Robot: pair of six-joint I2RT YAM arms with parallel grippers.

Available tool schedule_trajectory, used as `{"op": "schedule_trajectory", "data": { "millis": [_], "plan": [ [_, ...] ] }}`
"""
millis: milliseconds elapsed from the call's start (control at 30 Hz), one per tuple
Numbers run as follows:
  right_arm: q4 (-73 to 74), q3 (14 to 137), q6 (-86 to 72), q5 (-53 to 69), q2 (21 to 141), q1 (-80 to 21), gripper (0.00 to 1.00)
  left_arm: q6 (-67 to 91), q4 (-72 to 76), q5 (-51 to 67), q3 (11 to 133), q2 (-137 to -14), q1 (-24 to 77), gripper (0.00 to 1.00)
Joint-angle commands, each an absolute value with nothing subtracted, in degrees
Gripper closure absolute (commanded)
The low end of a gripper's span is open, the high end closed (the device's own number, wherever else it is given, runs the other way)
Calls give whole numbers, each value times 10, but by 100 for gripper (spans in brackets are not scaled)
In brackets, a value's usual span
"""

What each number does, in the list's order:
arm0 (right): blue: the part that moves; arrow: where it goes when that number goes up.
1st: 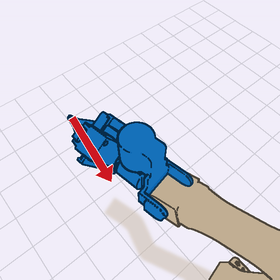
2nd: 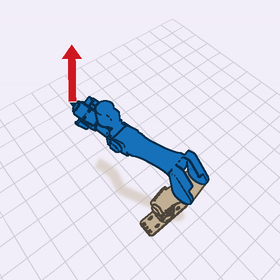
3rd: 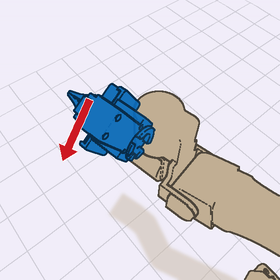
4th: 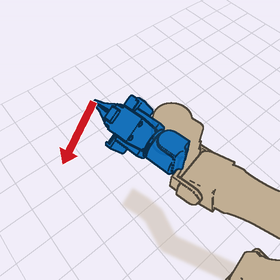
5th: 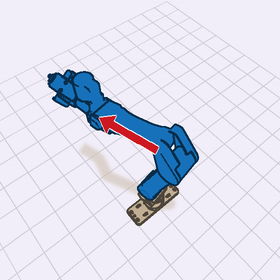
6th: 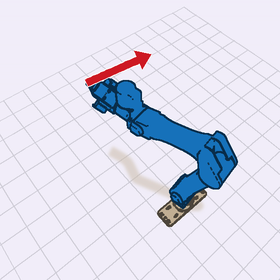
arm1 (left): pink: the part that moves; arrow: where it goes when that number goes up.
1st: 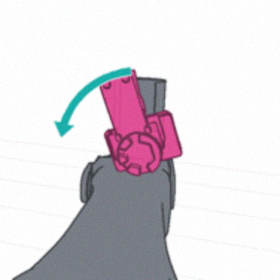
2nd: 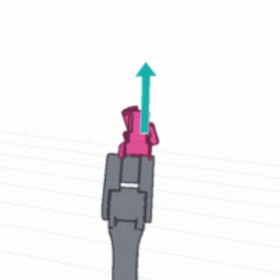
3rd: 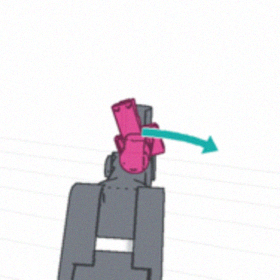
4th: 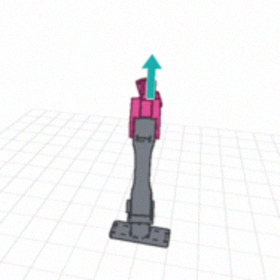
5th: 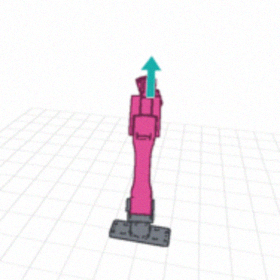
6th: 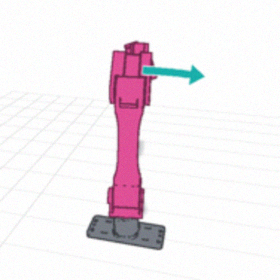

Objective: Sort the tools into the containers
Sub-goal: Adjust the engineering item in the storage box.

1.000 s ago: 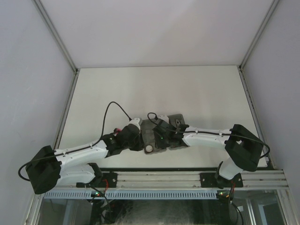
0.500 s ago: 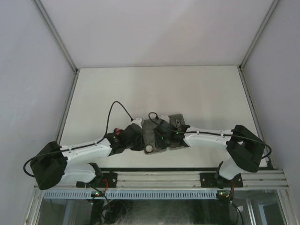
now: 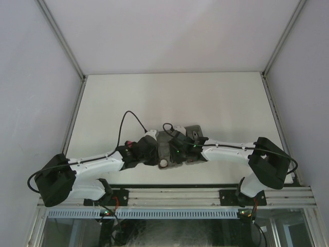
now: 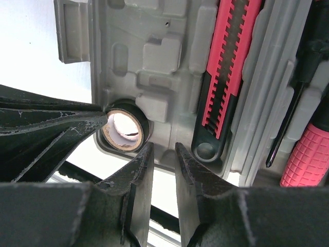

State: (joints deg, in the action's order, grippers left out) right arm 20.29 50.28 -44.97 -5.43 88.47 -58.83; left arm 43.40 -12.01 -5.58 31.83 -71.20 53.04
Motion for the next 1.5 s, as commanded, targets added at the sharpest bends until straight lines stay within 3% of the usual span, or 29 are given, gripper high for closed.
{"op": "schedule_trajectory", "data": {
  "millis": [0, 467, 1467],
  "plan": [
    [181, 497, -460, -57, 863, -585, 77, 429, -136, -54, 352, -718, 535, 92],
    [139, 484, -457, -32, 858, -585, 78, 422, -158, -62, 366, -743, 543, 94],
    [103, 483, -456, 4, 906, -583, 89, 424, -171, -69, 374, -753, 544, 99]
  ]
}}
